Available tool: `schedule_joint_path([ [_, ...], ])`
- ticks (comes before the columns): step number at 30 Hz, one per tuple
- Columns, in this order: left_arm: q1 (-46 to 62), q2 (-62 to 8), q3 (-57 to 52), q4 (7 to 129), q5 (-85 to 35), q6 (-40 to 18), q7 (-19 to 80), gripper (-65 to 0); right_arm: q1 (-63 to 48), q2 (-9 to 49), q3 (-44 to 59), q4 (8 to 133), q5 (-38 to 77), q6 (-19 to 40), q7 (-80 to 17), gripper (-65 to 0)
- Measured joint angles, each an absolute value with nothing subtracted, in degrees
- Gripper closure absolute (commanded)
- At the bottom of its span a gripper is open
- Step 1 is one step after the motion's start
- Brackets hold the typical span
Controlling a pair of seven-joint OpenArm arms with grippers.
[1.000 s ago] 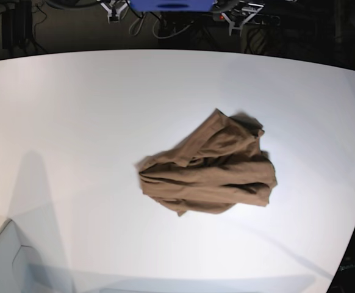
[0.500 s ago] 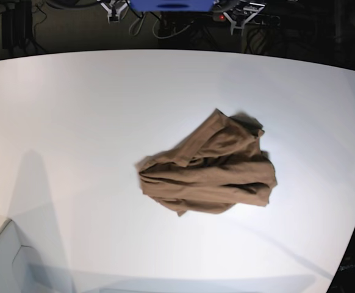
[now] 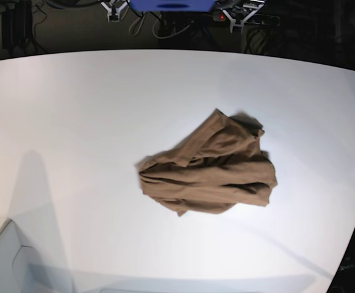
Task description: Layout the t-shirt on the table in an organized manner, then fold the t-shirt properly
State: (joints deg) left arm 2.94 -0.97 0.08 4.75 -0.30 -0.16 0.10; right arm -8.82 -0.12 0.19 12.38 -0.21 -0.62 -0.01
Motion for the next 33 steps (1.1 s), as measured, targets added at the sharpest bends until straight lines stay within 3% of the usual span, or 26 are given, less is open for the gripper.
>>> schedule_joint_path([
  [6,13.6,-4.1,0.1,21.8,-0.3,0.0,0.5,0.0,-14.3,-0.1,0.2,19.6,-0.2,-0.4,-0.3,0.0],
  [16,37.5,-8.9,0.1,61.2,-0.4,0.2,1.0,0.0,-38.8,2.4,0.4,60.5,-0.2,0.0,-1.1,0.0],
  [20,45.6,-11.1,-0.2,76.0,-0.8,0.5,8.8,0.0,-45.3,4.2,0.3,73.4,-0.2,0.2,-1.4,0.0],
  [27,52.9,-11.8,-10.2,99.1,-9.4,0.0,15.5,0.0,-53.8,5.1,0.4,92.2,-0.3,0.2,-1.4,0.0],
  [33,55.6,-11.4,-16.3,110.0,-10.3,-0.1,18.0,0.0,-57.2,4.9,0.0,105.6,-0.2,0.2,-2.0,0.0],
])
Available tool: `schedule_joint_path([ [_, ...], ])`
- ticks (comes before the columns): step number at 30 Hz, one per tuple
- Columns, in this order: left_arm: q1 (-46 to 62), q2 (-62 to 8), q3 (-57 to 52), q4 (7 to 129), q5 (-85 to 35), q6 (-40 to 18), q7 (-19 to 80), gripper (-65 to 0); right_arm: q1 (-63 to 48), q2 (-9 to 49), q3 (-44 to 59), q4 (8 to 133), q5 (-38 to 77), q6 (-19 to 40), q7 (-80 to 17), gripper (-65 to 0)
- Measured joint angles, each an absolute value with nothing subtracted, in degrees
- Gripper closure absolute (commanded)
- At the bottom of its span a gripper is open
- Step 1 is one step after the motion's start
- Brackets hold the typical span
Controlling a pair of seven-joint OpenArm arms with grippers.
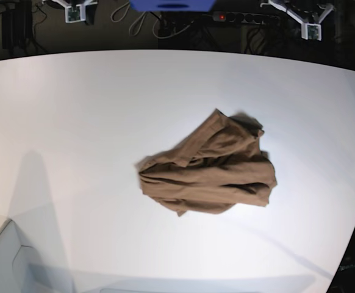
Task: Layout the t-shirt on the table in an organized manner, then fold the t-shirt properly
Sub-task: 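Move the right gripper down and grasp the crumpled brown t-shirt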
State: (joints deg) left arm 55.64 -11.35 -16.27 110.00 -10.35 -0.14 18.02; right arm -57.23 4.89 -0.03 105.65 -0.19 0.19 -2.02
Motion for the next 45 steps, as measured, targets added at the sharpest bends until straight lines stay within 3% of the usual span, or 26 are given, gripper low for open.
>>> schedule_joint_path([
  [5,55.0,-11.2,-18.3,113.3,-11.1,-0.2,17.8,0.0,-55.7,4.9,-1.3,111.8,-0.2,0.2,-2.0,0.0],
  [16,52.3,-10.5,-24.2,113.6,-30.9,-0.1,18.4,0.0,-45.6,5.0,-14.3,112.2,-0.2,0.2,-2.7,0.0],
  [23,51.9,-10.3,-27.8,113.6,-32.8,0.1,18.3,0.0,-30.7,5.5,-28.1,112.3,-0.3,0.3,-19.1,-0.2],
  [29,51.7,-10.3,-30.6,113.6,-32.9,0.0,18.2,-0.3,-16.8,4.4,-39.6,110.7,-0.3,0.2,-32.4,-15.6],
  [31,51.7,-10.2,-30.9,113.6,-32.9,0.0,18.2,-3.5,-14.5,3.3,-41.0,108.5,-0.3,0.2,-33.1,-20.7],
  [34,51.7,-10.2,-30.9,113.6,-32.9,0.0,18.2,-15.3,-11.9,1.1,-41.3,104.0,-0.2,0.2,-33.6,-27.0],
  [39,51.7,-10.2,-30.9,113.6,-32.9,0.0,18.2,-35.3,-7.5,-2.4,-41.3,96.4,-0.2,0.1,-33.2,-28.8],
  [41,51.9,-10.2,-30.9,113.6,-32.9,0.0,18.2,-38.2,-5.7,-3.3,-41.3,93.4,-0.2,0.1,-33.0,-28.8],
  [45,51.9,-10.2,-30.9,113.6,-32.9,0.0,18.2,-38.1,-2.5,-3.8,-41.3,87.4,-0.2,0.0,-28.9,-28.8],
])
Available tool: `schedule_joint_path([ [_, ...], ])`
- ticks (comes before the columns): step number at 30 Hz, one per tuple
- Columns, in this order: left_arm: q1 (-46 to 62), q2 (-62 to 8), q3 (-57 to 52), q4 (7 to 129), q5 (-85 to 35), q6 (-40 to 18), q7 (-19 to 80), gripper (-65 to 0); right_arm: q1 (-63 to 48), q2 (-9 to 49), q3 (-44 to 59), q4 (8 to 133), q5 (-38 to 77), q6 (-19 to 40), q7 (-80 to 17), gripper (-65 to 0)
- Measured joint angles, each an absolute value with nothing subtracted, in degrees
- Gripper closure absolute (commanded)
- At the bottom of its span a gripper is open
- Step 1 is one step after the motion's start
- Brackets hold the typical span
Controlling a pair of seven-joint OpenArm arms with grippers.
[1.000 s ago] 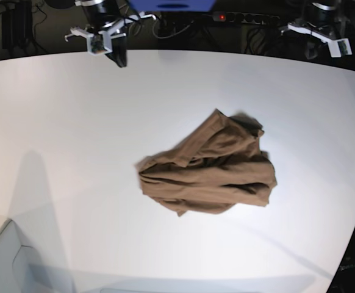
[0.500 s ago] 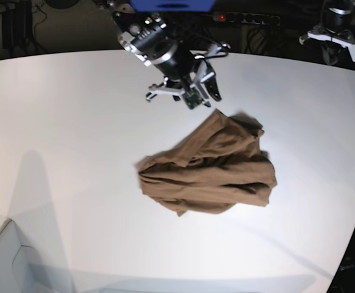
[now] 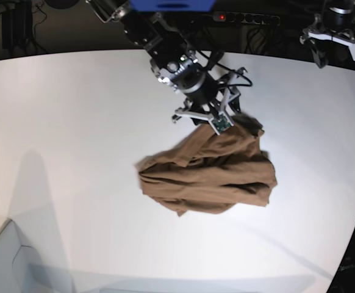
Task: Layout the t-shirt on the table in an organized manner, then fold the t-shirt properly
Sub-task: 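Move the right gripper down and grasp the crumpled brown t-shirt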
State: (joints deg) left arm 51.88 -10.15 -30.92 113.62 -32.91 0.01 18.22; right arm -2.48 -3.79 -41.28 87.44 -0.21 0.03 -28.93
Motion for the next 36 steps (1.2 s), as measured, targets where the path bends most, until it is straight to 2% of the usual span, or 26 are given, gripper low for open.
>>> schedule_joint_path([
  [12,51.7,-10.2,-30.9,113.6,-32.9,0.0,18.2,-38.1,-1.1,-4.8,-34.9,77.0,-0.2,0.0,-20.2,-28.8],
  [31,51.7,-10.5,-30.9,113.6,-32.9,0.0,18.2,-38.1,-0.1,-6.5,-35.2,76.1,-0.2,0.0,-20.3,-28.7],
  [36,51.7,-10.5,-30.9,113.6,-32.7,0.0,18.2,-38.1,0.6,-6.6,-35.0,72.2,-0.3,0.0,-18.6,-28.7],
])
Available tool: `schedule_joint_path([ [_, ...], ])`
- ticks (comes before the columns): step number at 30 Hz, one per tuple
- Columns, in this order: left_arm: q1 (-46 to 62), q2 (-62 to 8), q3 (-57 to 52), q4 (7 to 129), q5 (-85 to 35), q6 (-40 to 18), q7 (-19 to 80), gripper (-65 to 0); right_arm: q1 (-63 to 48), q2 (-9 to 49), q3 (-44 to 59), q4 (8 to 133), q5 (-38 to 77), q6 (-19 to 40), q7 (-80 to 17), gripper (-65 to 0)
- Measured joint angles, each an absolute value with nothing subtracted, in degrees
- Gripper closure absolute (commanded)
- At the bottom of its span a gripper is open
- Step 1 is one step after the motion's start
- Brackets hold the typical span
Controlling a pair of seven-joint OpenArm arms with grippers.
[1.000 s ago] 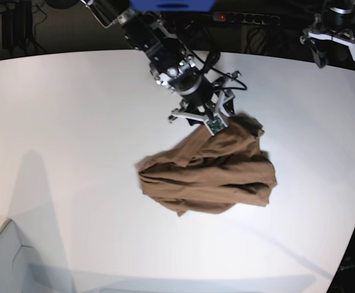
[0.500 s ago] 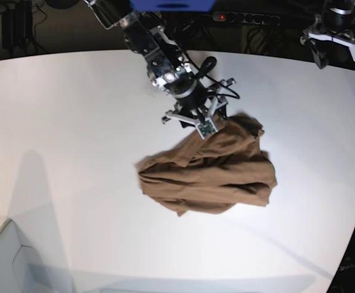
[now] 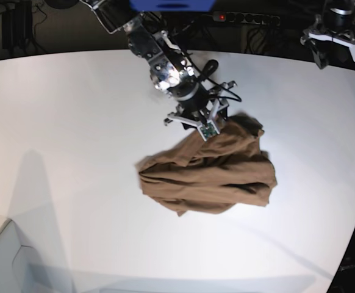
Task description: Layout the t-shirt on the table in an organized manner, then fold the t-shirt properly
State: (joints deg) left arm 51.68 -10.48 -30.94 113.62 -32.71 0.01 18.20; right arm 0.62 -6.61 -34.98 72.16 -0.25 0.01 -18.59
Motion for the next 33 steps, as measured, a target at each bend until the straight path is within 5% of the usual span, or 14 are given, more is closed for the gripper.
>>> schedule_joint_path([
  [5,51.6,-10.5,-30.9,113.6,-32.7,0.0,18.2,-38.1,1.1,-6.7,-35.0,71.5,-0.2,0.0,-18.7,-25.3],
  [9,51.7,-10.5,-30.9,113.6,-32.7,0.0,18.2,-38.1,1.1,-6.7,-34.9,71.3,-0.2,0.0,-18.6,-1.2],
  [10,51.7,-10.5,-30.9,113.6,-32.7,0.0,18.2,-38.1,1.0,-6.6,-34.9,71.7,-0.1,0.0,-18.8,0.0],
  [23,49.4,-10.6,-30.9,113.9,-32.9,0.0,17.9,-38.1,-16.5,-1.4,-27.9,106.2,-0.1,-0.1,-20.4,0.0],
  [33,42.1,-10.4,-30.9,115.1,-32.9,0.1,18.5,-38.4,-26.9,-0.8,-18.2,110.2,-0.2,0.0,-19.5,0.0],
])
